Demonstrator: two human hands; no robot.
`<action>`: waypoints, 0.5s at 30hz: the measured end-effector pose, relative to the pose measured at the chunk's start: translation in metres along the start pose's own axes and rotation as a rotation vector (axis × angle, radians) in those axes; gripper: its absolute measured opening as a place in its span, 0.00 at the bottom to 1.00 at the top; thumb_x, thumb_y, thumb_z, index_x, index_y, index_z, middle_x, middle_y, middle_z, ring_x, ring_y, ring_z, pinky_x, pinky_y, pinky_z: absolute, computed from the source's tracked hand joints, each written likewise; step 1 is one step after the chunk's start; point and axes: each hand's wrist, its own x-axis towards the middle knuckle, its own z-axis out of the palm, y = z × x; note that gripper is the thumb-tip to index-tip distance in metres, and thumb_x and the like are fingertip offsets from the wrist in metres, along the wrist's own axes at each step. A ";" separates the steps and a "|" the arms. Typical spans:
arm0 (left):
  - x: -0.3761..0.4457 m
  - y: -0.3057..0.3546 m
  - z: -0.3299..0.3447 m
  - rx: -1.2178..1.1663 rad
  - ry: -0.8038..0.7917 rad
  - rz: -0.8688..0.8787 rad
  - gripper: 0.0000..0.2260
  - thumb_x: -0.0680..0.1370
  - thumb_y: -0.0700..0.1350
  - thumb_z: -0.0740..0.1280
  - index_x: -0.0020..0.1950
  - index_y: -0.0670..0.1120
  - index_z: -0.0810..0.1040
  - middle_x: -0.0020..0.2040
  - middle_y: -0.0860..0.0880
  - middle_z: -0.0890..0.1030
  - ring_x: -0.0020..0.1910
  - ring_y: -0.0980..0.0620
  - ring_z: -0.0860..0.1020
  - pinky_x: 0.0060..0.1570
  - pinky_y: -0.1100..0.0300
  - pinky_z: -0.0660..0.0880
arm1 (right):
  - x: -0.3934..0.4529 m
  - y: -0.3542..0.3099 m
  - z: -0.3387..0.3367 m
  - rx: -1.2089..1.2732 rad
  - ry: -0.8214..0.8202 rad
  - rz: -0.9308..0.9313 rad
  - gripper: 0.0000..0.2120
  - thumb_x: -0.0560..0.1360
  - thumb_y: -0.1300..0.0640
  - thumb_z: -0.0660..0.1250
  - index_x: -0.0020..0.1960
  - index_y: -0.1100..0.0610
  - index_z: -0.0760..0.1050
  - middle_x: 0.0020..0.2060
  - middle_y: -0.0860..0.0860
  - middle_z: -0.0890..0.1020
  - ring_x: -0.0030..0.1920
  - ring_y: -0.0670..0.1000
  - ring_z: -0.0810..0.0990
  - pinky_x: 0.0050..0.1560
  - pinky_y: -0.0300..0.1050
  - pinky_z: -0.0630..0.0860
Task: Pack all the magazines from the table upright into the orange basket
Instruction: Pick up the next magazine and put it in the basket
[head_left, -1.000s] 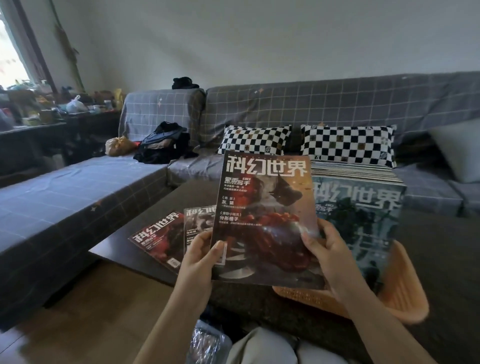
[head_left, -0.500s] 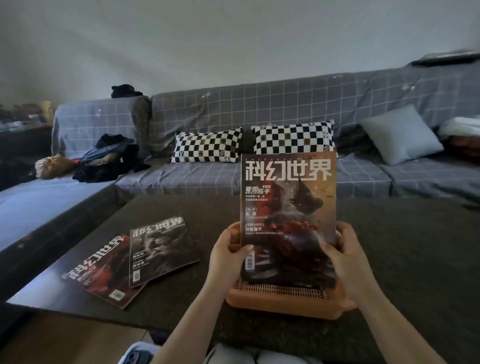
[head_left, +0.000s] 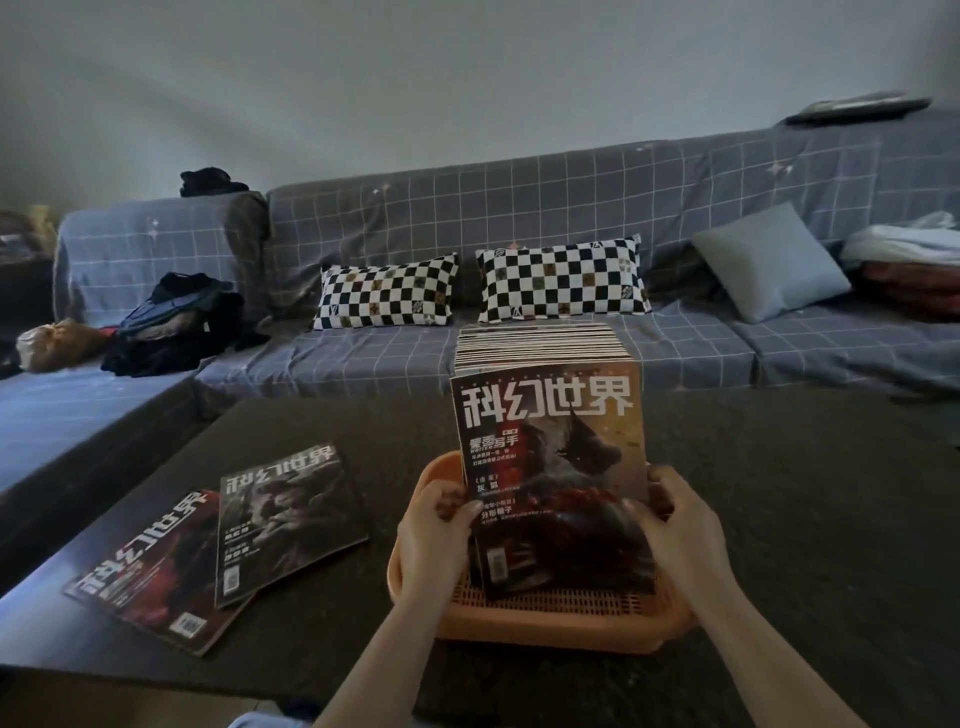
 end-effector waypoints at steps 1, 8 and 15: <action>0.000 -0.001 0.000 -0.009 0.010 -0.011 0.06 0.75 0.45 0.71 0.51 0.51 0.79 0.46 0.57 0.81 0.46 0.62 0.79 0.47 0.61 0.77 | 0.001 0.001 0.001 -0.005 0.006 0.003 0.21 0.74 0.58 0.69 0.65 0.52 0.71 0.57 0.51 0.80 0.57 0.52 0.78 0.55 0.49 0.76; 0.001 -0.001 0.001 -0.035 0.064 -0.030 0.05 0.75 0.45 0.71 0.48 0.54 0.79 0.42 0.61 0.80 0.42 0.67 0.76 0.38 0.72 0.66 | 0.003 0.003 0.005 -0.105 0.055 -0.016 0.21 0.72 0.57 0.70 0.65 0.55 0.73 0.57 0.51 0.80 0.57 0.51 0.78 0.57 0.47 0.76; 0.001 -0.005 0.002 -0.047 0.099 -0.015 0.08 0.75 0.44 0.71 0.52 0.52 0.77 0.46 0.57 0.80 0.47 0.59 0.79 0.48 0.58 0.79 | -0.002 0.001 0.008 -0.073 0.092 -0.066 0.20 0.72 0.59 0.71 0.62 0.55 0.71 0.52 0.51 0.81 0.52 0.51 0.80 0.52 0.48 0.79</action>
